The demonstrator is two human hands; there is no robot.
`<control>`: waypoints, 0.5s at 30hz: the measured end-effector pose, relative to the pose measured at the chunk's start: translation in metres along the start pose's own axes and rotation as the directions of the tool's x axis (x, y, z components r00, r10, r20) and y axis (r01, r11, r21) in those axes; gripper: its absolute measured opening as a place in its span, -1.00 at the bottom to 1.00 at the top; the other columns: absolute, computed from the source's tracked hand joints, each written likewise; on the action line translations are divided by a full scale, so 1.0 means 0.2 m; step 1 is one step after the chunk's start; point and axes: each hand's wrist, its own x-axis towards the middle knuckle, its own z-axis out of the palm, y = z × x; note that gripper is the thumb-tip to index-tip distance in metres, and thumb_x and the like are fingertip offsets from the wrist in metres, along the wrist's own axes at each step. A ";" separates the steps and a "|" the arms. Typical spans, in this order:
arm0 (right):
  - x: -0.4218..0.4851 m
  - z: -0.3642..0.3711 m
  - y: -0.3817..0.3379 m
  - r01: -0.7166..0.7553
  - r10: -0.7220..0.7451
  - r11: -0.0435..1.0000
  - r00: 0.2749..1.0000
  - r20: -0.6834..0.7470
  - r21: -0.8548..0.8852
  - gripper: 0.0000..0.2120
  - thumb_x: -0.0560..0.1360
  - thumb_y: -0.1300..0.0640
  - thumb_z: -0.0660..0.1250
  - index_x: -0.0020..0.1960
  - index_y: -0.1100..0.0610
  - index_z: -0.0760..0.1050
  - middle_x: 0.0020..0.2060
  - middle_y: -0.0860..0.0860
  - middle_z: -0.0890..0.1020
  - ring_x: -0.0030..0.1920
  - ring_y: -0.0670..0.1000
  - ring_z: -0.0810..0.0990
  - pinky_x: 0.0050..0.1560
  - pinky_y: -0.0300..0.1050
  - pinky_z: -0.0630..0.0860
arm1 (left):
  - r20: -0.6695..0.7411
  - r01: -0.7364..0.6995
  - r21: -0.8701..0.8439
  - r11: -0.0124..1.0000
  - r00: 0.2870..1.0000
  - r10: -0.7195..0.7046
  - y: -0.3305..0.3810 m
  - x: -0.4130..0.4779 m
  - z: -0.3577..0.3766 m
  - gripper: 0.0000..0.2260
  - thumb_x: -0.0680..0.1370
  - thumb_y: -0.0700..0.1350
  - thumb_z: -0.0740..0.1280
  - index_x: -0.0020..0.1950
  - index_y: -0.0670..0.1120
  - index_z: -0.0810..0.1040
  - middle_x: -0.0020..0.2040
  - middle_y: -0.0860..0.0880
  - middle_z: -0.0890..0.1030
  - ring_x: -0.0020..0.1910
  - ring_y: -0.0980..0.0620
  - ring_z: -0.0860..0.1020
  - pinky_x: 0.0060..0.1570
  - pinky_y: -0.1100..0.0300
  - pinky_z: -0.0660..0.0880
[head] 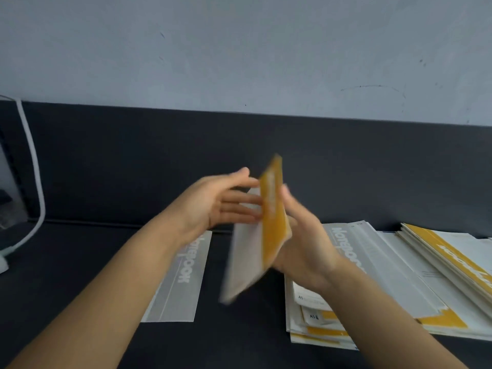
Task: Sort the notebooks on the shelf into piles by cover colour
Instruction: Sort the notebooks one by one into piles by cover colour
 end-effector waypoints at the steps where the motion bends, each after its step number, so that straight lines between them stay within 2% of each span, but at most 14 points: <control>1: -0.01 0.01 0.00 -0.024 0.019 0.988 0.999 0.032 0.154 -0.41 0.46 -0.29 0.21 0.25 0.13 0.53 0.11 0.14 0.64 0.09 0.12 0.63 0.10 0.07 0.56 | 0.061 -0.012 0.109 0.994 0.998 0.005 -0.01 0.00 0.03 -0.57 0.51 0.15 0.24 0.21 -0.10 0.61 0.08 -0.06 0.69 0.07 -0.04 0.65 0.08 0.16 0.58; 2: 0.00 0.00 0.01 -0.035 0.027 0.967 0.999 0.035 0.254 -0.49 0.49 -0.20 0.20 0.20 0.17 0.55 0.04 0.16 0.65 0.00 0.12 0.65 0.02 0.04 0.59 | 0.094 -0.046 0.247 0.968 0.995 0.024 -0.03 0.00 0.06 -0.62 0.55 0.13 0.24 0.22 -0.06 0.61 0.09 0.02 0.69 0.09 0.05 0.63 0.11 0.24 0.54; 3: 0.01 -0.01 0.01 -0.032 0.033 0.958 0.999 0.001 0.284 -0.61 0.52 -0.06 0.23 0.16 0.21 0.55 -0.04 0.17 0.67 -0.08 0.11 0.67 -0.07 -0.01 0.62 | 0.093 -0.085 0.397 0.914 0.994 0.053 -0.05 0.01 0.06 -0.68 0.57 0.10 0.27 0.23 -0.01 0.61 0.13 0.09 0.66 0.13 0.12 0.60 0.16 0.26 0.49; 4: 0.02 -0.03 0.02 -0.035 0.053 0.969 0.996 -0.069 0.244 -0.72 0.52 0.10 0.25 0.15 0.22 0.53 -0.08 0.16 0.68 -0.12 0.10 0.69 -0.14 -0.05 0.64 | 0.064 -0.097 0.538 0.838 0.995 0.074 -0.07 0.03 0.04 -0.69 0.56 0.09 0.32 0.27 0.05 0.58 0.20 0.15 0.61 0.19 0.16 0.55 0.21 0.24 0.45; 5: 0.02 -0.04 0.02 -0.053 0.077 0.983 0.988 -0.132 0.178 -0.77 0.51 0.22 0.26 0.15 0.22 0.52 -0.08 0.15 0.70 -0.14 0.10 0.70 -0.19 -0.08 0.65 | 0.008 -0.056 0.633 0.772 0.998 0.066 -0.09 0.04 0.02 -0.63 0.53 0.11 0.37 0.32 0.10 0.53 0.27 0.19 0.53 0.25 0.17 0.49 0.22 0.20 0.41; 6: 0.03 -0.06 0.02 -0.073 0.093 0.991 0.980 -0.176 0.114 -0.76 0.50 0.29 0.27 0.16 0.21 0.52 -0.08 0.14 0.71 -0.14 0.09 0.71 -0.22 -0.08 0.65 | -0.070 0.030 0.662 0.749 0.997 0.022 -0.10 0.05 0.00 -0.54 0.48 0.15 0.41 0.36 0.13 0.48 0.29 0.20 0.46 0.26 0.15 0.46 0.19 0.18 0.40; 8: 0.03 -0.08 0.01 -0.097 0.098 0.995 0.978 -0.182 0.013 -0.74 0.49 0.33 0.30 0.16 0.18 0.52 -0.06 0.12 0.71 -0.11 0.09 0.71 -0.25 -0.09 0.64 | -0.195 0.224 0.520 0.824 0.971 -0.140 -0.12 0.07 -0.04 -0.39 0.39 0.19 0.48 0.40 0.11 0.40 0.21 0.15 0.50 0.16 0.10 0.52 0.10 0.13 0.47; 10: 0.02 -0.09 0.00 -0.095 0.075 0.990 0.982 -0.173 -0.109 -0.72 0.47 0.34 0.35 0.15 0.15 0.52 -0.07 0.06 0.72 -0.12 0.04 0.71 -0.27 -0.14 0.63 | -0.223 0.316 0.335 0.888 0.942 -0.251 -0.14 0.10 -0.07 -0.33 0.36 0.06 0.56 0.39 0.02 0.37 0.08 0.07 0.58 0.05 0.04 0.60 0.10 0.07 0.54; 11: 0.01 -0.07 0.00 -0.087 0.040 0.972 0.977 -0.211 -0.220 -0.71 0.46 0.32 0.38 0.16 0.13 0.50 -0.09 0.01 0.71 -0.14 0.00 0.71 -0.29 -0.20 0.61 | -0.233 0.334 0.317 0.888 0.935 -0.268 -0.15 0.11 -0.08 -0.30 0.34 -0.03 0.59 0.40 -0.04 0.36 0.05 0.04 0.59 0.04 0.02 0.61 0.11 0.05 0.55; 12: 0.01 -0.07 0.01 -0.080 -0.024 0.924 0.964 -0.266 -0.374 -0.68 0.46 0.27 0.41 0.18 0.10 0.46 -0.09 -0.05 0.70 -0.15 -0.05 0.69 -0.31 -0.26 0.57 | -0.257 0.346 0.358 0.867 0.929 -0.265 -0.17 0.12 -0.10 -0.30 0.31 -0.08 0.61 0.37 -0.09 0.37 0.05 0.02 0.60 0.04 0.00 0.61 0.11 0.04 0.56; 13: 0.01 -0.06 0.01 -0.096 -0.101 0.831 0.943 -0.317 -0.549 -0.62 0.46 0.19 0.43 0.22 0.06 0.40 -0.05 -0.10 0.65 -0.11 -0.08 0.65 -0.29 -0.31 0.53 | -0.284 0.370 0.442 0.817 0.922 -0.264 -0.18 0.13 -0.11 -0.31 0.28 -0.08 0.62 0.32 -0.12 0.38 0.06 0.00 0.60 0.04 -0.01 0.60 0.11 0.04 0.56; 15: 0.00 -0.06 0.02 -0.166 -0.232 0.532 0.914 -0.331 -0.831 -0.51 0.49 0.06 0.40 0.32 -0.02 0.25 0.10 -0.14 0.54 0.11 -0.08 0.56 -0.15 -0.31 0.49 | -0.318 0.428 0.619 0.659 0.903 -0.287 -0.21 0.13 -0.12 -0.41 0.29 -0.05 0.60 0.21 -0.13 0.42 0.07 -0.03 0.58 0.04 -0.02 0.58 0.06 0.08 0.57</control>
